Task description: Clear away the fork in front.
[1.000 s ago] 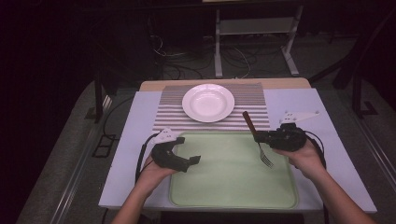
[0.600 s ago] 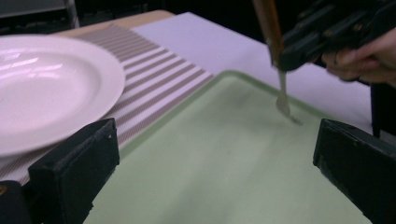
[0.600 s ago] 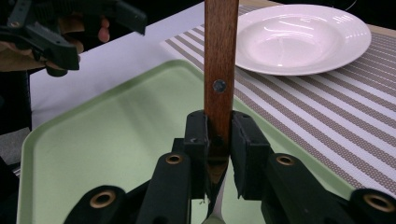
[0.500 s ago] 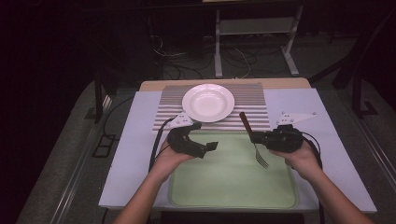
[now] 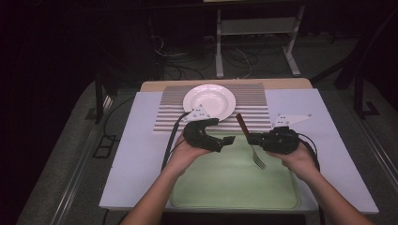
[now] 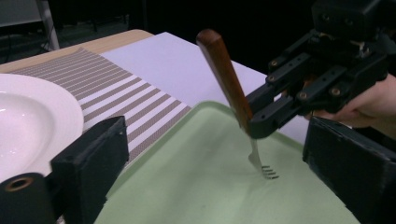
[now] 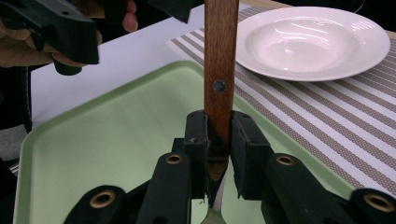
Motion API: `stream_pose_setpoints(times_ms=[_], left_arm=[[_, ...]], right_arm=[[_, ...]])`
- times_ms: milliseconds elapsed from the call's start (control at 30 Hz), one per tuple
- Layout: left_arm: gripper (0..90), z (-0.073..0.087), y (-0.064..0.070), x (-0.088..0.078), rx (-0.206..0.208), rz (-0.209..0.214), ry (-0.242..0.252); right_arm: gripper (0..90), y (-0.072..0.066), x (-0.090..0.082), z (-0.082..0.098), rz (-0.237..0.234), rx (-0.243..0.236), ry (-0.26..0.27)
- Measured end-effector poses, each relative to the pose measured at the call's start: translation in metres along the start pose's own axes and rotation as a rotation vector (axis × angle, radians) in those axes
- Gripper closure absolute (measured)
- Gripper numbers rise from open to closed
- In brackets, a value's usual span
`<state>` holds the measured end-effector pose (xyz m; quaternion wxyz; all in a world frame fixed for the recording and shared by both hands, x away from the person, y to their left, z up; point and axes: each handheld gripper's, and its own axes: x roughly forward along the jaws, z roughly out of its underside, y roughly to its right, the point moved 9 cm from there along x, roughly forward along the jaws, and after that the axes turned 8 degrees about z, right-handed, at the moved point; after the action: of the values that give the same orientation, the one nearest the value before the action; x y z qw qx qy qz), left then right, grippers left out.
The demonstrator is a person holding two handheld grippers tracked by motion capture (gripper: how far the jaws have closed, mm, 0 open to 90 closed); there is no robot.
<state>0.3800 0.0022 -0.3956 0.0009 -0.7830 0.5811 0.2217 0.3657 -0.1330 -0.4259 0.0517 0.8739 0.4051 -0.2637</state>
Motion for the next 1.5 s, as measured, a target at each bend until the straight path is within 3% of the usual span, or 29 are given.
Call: stream_pose_setpoints(times_ms=[533, 933, 1133, 1500], left_arm=[[32.7, -0.006, 0.006, 0.01, -0.028, 0.014, 0.025], [62.0, -0.004, 0.007, 0.014, -0.068, 0.007, 0.03], [71.2, -0.004, 0.008, 0.015, -0.077, 0.013, 0.033], [76.6, -0.005, 0.011, 0.014, -0.084, 0.039, 0.031]], right_arm=[[76.7, -0.02, 0.012, -0.005, -0.032, -0.026, 0.007], [76.7, -0.031, 0.019, -0.014, -0.04, -0.042, 0.025], [76.7, -0.033, 0.02, -0.015, -0.036, -0.047, 0.025], [76.6, -0.035, 0.023, -0.016, -0.031, -0.055, 0.027]])
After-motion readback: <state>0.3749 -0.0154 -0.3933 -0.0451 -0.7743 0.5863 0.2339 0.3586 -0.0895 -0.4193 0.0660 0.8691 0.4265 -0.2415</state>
